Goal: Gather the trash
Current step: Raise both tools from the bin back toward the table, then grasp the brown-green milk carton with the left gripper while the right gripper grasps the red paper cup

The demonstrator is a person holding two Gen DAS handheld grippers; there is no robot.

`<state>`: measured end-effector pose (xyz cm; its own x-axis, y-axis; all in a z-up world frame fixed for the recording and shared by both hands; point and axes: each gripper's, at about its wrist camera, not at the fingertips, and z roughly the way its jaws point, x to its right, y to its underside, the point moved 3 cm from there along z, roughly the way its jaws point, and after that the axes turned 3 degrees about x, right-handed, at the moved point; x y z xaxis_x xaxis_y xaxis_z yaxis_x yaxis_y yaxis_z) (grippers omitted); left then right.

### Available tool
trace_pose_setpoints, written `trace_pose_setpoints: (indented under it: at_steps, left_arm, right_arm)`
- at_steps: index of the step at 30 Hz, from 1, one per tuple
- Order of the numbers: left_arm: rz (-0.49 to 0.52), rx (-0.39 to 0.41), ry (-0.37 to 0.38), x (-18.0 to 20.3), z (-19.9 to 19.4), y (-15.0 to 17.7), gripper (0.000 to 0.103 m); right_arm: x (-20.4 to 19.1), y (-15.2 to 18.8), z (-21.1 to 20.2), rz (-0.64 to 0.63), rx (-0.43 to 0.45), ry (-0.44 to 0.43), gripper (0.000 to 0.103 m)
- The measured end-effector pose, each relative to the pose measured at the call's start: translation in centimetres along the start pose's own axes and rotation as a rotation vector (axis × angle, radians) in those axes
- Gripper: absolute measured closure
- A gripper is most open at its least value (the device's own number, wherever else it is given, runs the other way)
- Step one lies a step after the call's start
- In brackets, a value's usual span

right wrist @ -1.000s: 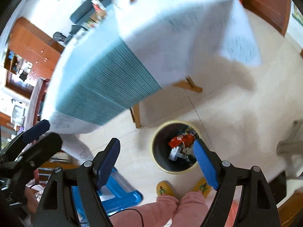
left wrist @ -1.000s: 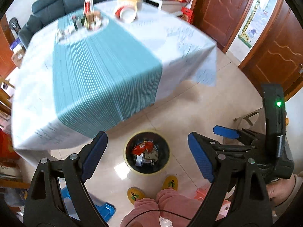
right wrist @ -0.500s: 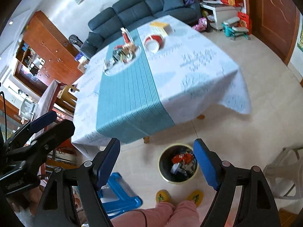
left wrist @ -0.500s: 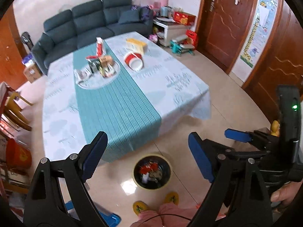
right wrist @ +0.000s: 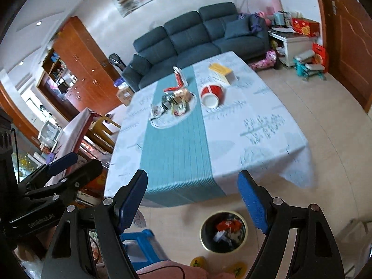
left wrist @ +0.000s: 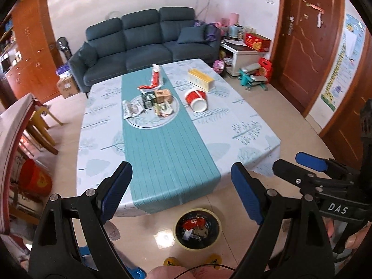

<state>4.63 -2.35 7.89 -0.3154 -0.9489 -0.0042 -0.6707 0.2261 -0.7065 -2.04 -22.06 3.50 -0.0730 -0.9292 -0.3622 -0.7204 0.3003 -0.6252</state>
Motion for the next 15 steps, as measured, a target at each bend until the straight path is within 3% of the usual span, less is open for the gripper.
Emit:
trace_pose_setpoints:
  at_steps: [8, 15]
  left_arm:
    - [-0.042, -0.031, -0.005, -3.9, 3.8, -2.2, 0.018]
    - [-0.04, -0.068, 0.053, -9.4, 11.9, -6.2, 0.018]
  right_arm:
    - [-0.9, -2.7, 4.5, -0.024, -0.023, 0.001, 0.022]
    - [-2.2, -7.2, 11.8, -0.008, -0.045, 0.074, 0.022]
